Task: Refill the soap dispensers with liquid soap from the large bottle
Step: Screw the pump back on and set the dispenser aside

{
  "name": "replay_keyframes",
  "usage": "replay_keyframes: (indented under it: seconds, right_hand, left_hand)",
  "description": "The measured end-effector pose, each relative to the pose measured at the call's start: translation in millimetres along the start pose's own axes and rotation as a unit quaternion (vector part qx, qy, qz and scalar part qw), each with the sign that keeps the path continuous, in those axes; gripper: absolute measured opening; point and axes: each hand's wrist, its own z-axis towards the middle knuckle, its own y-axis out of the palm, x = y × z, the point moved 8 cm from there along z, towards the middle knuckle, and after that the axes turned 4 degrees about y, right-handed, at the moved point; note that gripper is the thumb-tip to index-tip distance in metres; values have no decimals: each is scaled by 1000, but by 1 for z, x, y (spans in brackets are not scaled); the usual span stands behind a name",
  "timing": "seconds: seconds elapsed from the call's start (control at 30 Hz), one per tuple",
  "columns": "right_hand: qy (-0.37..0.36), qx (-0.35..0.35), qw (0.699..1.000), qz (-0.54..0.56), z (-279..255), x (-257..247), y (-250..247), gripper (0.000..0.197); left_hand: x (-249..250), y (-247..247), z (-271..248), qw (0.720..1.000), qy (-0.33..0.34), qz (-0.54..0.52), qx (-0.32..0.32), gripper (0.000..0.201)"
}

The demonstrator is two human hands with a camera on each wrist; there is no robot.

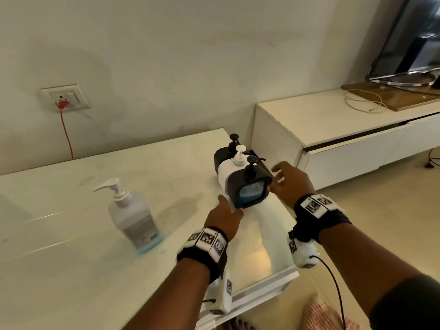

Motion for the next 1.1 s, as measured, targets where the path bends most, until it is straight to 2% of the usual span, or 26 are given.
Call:
replay_keyframes:
  seconds: [0.07,0.13,0.2,0.27,0.3,0.37,0.43,0.47,0.53,0.6,0.67,0.8,0.87,1.1]
  right_hand:
    - [8,30,1000,-5,-19,1,-6,17]
    - [-13,18,1000,1,-41,-13,-1,13]
    - [-58,-35,998,15,-63,-41,18,15]
    - [-103,-95,989,51,-84,-78,42,9]
    - [-121,-122,982,75,-94,-99,54,12]
    - [-139,-166,970,112,-108,-137,76,35]
    - [-134,-189,967,109,-118,-171,97,68]
    - [-130,-192,967,101,-123,-187,106,84]
    - [-128,-184,969,101,-130,-213,121,104]
    - [-119,-179,970,117,-136,-232,134,115]
    - [-102,-177,972,117,-138,-243,144,114]
    - [-92,-145,980,98,-136,-254,153,88]
    - [-91,-134,981,103,-135,-251,154,81]
    - [-53,-101,991,75,-133,-202,110,76]
  left_hand:
    - [-14,-14,-21,999,18,31,-9,72]
    - [-34,-34,-48,998,33,44,4,56]
    - [-60,-54,-76,999,31,-3,37,34]
    - [-90,-75,-105,993,12,-86,81,11]
    - [-104,-86,-118,987,-2,-122,107,9]
    - [-126,-108,-138,971,-25,-168,170,13]
    - [-145,-132,-150,952,-36,-180,245,5]
    - [-152,-142,-152,944,-40,-179,276,9]
    - [-161,-153,-150,937,-53,-171,299,38]
    - [-162,-155,-147,943,-47,-170,282,60]
    - [-158,-151,-141,950,-31,-176,256,68]
    - [-162,-144,-132,954,-26,-182,238,69]
    - [-163,-143,-130,950,-23,-202,239,70]
    - [-148,-130,-140,943,1,-249,219,45]
